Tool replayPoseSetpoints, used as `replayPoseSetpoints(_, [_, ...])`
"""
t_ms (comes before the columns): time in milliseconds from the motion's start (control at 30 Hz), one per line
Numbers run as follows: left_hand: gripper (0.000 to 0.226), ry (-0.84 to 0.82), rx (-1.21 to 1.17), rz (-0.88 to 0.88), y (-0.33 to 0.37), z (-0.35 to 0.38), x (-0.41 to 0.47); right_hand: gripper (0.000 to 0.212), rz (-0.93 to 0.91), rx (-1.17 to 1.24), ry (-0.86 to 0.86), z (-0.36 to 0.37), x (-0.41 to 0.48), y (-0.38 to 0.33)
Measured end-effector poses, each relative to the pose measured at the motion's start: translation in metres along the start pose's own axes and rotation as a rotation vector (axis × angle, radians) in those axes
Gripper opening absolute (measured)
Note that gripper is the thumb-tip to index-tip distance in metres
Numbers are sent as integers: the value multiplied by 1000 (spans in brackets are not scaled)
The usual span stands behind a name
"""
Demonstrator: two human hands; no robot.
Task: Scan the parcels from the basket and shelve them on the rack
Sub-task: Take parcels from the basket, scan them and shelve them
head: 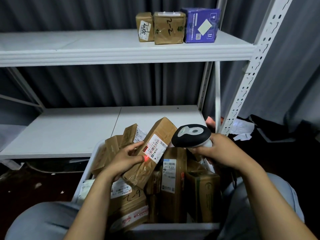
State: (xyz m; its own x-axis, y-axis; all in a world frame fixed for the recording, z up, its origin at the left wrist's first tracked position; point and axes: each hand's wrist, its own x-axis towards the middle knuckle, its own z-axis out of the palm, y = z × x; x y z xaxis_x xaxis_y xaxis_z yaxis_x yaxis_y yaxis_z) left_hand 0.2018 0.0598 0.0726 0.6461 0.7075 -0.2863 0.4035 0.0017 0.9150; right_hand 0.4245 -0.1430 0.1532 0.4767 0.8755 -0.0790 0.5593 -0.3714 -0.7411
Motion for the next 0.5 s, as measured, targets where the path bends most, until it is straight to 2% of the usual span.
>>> replayPoseSetpoints(233, [56,8,-7,18,4,0,-3,12,-6,65,-23,0,1,-4])
replayPoseSetpoints(367, [55,66,-30,66,21,-8,-10,11,-49,112,66,-1,8,-15])
replayPoseSetpoints(500, [44,166,-109,158,58,-23,-18,16,-35,326,155,-6,27,-39])
